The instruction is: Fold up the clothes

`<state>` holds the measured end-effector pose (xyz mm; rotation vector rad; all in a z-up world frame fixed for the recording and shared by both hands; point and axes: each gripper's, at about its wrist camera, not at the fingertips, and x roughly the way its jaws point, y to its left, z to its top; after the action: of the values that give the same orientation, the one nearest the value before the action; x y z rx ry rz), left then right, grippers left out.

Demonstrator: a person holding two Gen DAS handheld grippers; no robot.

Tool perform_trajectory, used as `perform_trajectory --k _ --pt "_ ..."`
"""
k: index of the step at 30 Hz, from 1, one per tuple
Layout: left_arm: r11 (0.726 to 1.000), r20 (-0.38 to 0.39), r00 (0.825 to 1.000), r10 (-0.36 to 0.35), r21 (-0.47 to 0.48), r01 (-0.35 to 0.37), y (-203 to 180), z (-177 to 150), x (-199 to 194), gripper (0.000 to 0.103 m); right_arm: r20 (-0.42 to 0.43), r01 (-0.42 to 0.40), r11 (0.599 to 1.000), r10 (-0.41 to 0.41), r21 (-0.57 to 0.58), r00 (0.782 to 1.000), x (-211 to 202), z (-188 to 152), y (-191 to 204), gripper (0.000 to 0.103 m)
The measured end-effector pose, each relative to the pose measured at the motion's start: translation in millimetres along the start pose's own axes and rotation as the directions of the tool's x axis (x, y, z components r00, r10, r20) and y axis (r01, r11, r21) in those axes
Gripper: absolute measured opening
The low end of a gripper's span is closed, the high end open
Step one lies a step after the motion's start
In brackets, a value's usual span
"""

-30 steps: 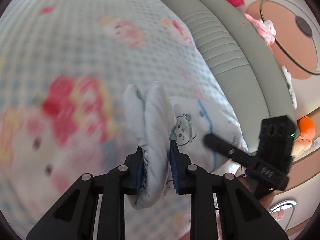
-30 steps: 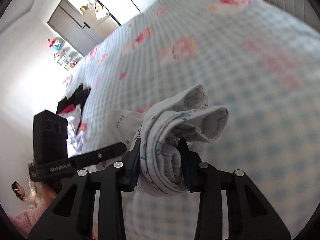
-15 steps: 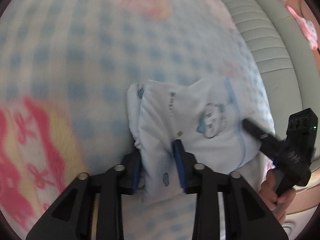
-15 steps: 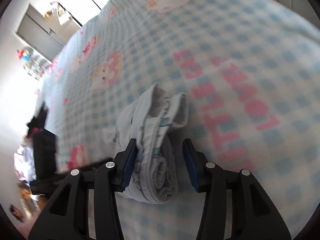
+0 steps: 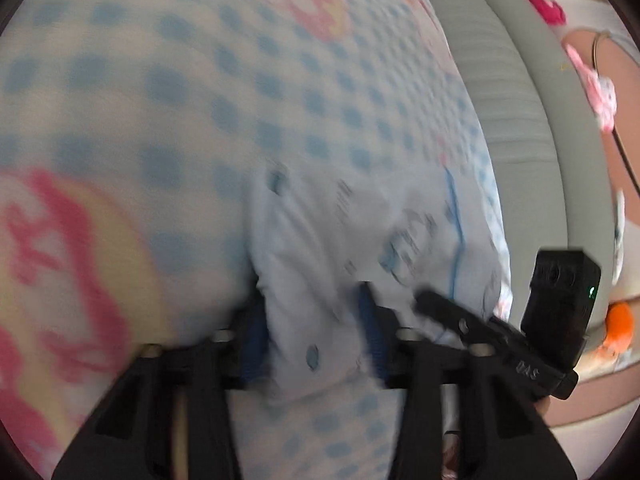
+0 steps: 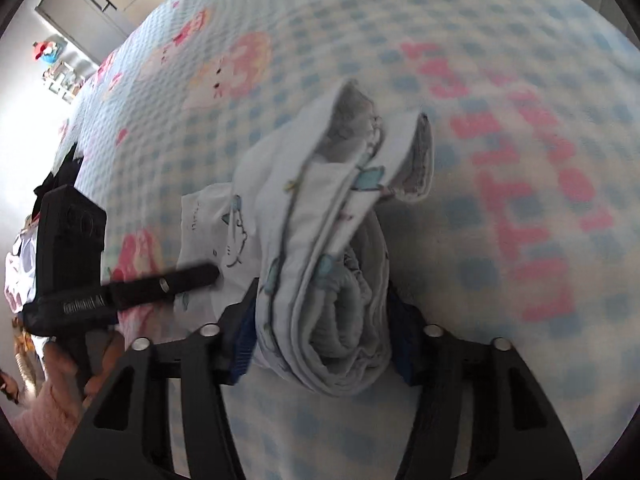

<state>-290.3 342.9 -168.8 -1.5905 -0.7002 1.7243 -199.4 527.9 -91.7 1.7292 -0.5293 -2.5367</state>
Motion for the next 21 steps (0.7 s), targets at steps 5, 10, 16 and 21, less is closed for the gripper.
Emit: perform_trajectory --k 5,10,16,21 --pt "0.996 0.085 0.996 -0.033 0.090 0.025 -41 13 -18 0.028 0.168 -0.021 0.998 0.032 -0.067 0.985 -44 12 16 0.039" --pt "0.994 0.147 0.986 -0.075 0.085 0.062 -65 34 -20 0.032 0.180 0.016 1.000 -0.018 0.012 0.983 -52 31 -5 0.055" --pt "0.998 0.057 0.998 -0.018 -0.054 0.021 -28 31 22 0.040 0.090 0.092 0.984 -0.106 0.151 0.990 -30 47 -41 0.053" --pt "1.000 0.178 0.984 0.006 -0.017 -0.003 -30 27 -16 0.047 0.235 0.170 0.978 -0.195 0.120 0.952 -70 40 -25 0.053"
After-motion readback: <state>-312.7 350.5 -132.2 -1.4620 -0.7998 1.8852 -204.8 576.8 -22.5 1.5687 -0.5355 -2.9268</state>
